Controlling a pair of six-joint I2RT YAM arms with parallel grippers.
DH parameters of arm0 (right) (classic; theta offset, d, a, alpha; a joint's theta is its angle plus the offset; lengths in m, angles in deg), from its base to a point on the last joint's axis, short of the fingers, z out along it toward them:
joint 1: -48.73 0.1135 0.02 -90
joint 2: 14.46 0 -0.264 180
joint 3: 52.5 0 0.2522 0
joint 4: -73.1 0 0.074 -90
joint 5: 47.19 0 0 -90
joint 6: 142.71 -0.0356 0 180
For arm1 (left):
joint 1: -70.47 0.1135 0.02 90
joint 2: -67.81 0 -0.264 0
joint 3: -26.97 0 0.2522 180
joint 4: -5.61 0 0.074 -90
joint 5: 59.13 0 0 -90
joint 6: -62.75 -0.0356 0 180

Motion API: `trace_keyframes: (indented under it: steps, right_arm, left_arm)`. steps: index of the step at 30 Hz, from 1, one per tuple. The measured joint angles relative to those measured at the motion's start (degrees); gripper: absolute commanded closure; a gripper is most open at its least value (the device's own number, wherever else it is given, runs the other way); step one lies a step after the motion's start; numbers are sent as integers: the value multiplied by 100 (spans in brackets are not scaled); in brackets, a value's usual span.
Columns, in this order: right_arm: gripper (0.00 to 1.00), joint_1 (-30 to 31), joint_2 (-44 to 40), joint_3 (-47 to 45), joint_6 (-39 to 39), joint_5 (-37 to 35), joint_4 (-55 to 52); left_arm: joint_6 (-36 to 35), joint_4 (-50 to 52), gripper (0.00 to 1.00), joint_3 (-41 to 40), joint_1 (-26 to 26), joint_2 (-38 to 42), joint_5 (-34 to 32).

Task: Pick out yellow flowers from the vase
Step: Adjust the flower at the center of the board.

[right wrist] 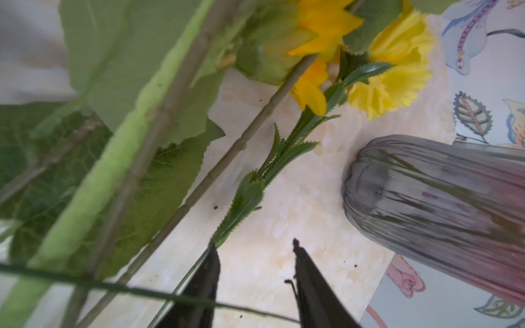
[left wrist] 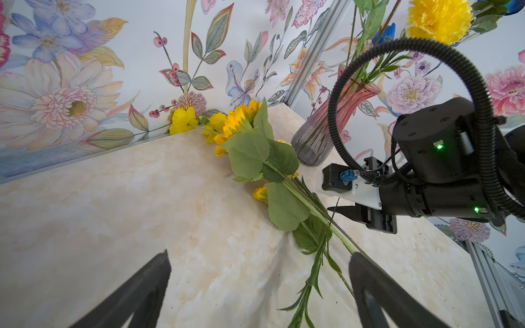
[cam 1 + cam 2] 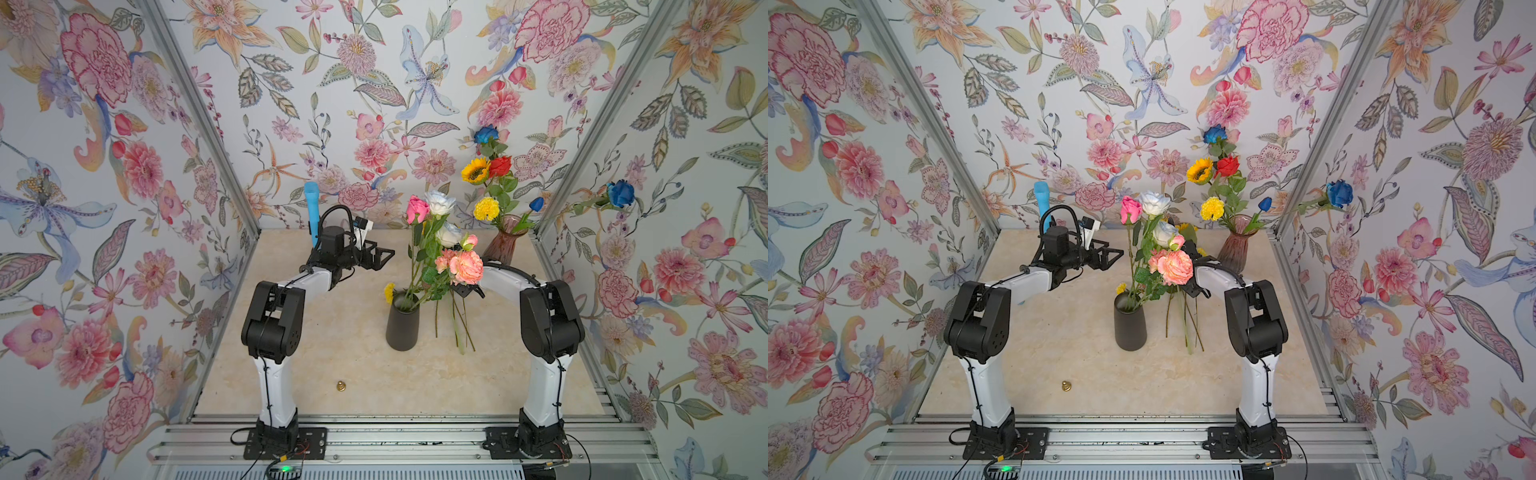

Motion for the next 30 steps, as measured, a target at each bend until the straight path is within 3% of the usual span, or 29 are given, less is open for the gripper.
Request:
trace_keyframes:
  steps: [5,16,22,30]
  right_arm:
    - [100,33,0,0,20,-7,15]
    - [100,125,-671,-531,-409,-26,-7]
    - [100,31,-1220,-579,-1064,74,-201]
    - [100,-282,-1056,-546,-2122,551,-564]
  left_arm:
    - [66,-92,0,-4,2,0,4]
    - [210,-157,0,-13,2,0,4]
    - [280,-164,0,-13,2,0,4]
    - [319,-289,0,-20,0,0,22]
